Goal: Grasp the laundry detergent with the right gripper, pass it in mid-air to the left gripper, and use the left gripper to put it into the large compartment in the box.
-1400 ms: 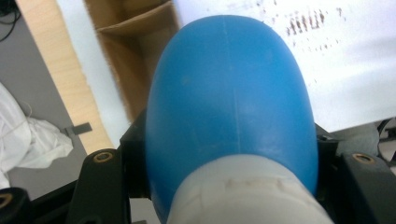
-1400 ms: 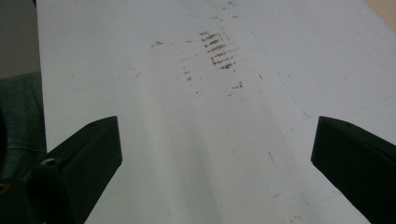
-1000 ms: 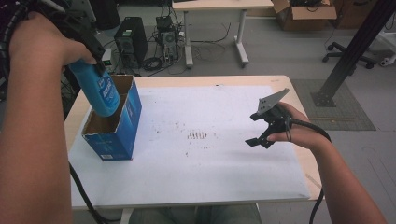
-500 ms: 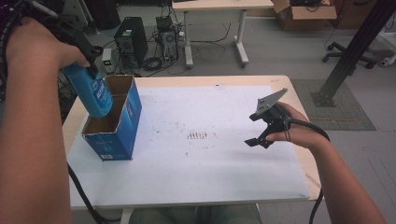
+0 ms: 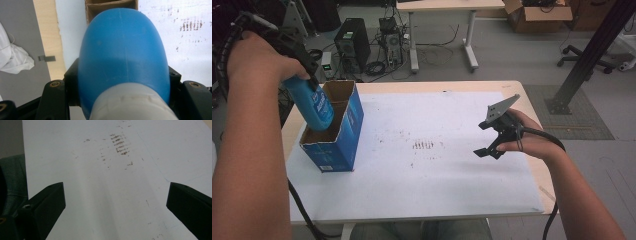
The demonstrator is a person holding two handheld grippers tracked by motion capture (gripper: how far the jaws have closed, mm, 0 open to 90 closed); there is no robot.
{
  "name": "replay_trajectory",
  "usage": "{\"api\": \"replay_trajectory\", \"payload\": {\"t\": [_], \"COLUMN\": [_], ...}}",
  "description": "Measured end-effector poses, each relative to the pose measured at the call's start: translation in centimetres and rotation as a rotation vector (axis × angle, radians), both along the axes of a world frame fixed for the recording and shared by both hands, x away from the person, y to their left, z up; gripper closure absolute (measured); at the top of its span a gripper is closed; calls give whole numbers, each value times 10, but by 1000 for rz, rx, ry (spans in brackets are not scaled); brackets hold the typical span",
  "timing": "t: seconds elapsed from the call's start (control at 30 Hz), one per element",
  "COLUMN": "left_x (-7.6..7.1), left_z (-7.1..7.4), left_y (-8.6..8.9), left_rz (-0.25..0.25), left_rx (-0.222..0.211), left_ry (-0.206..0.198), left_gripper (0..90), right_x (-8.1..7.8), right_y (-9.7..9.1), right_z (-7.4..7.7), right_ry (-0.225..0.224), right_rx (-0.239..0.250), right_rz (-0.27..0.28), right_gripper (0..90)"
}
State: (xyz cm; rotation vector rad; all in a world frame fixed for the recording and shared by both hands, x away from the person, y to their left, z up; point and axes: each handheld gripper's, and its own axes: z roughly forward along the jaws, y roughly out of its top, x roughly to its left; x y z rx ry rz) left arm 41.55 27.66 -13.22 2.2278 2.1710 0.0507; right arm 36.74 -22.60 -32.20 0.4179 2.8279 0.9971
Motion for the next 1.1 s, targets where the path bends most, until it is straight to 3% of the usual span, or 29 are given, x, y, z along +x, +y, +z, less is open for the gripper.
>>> {"api": "replay_trajectory", "payload": {"t": [0.7,1.1], "left_x": [7,11], "left_z": [-51,-76], "left_y": [4,2], "left_rz": [-4,-6], "left_rx": [-10,-1], "left_ry": [49,54], "left_gripper": [383,383], "right_x": [-2,-2], "right_y": [2,3], "right_z": [-2,-3], "right_ry": [-2,4], "right_rx": [10,11], "right_rz": [2,5], "right_gripper": [24,23]}}
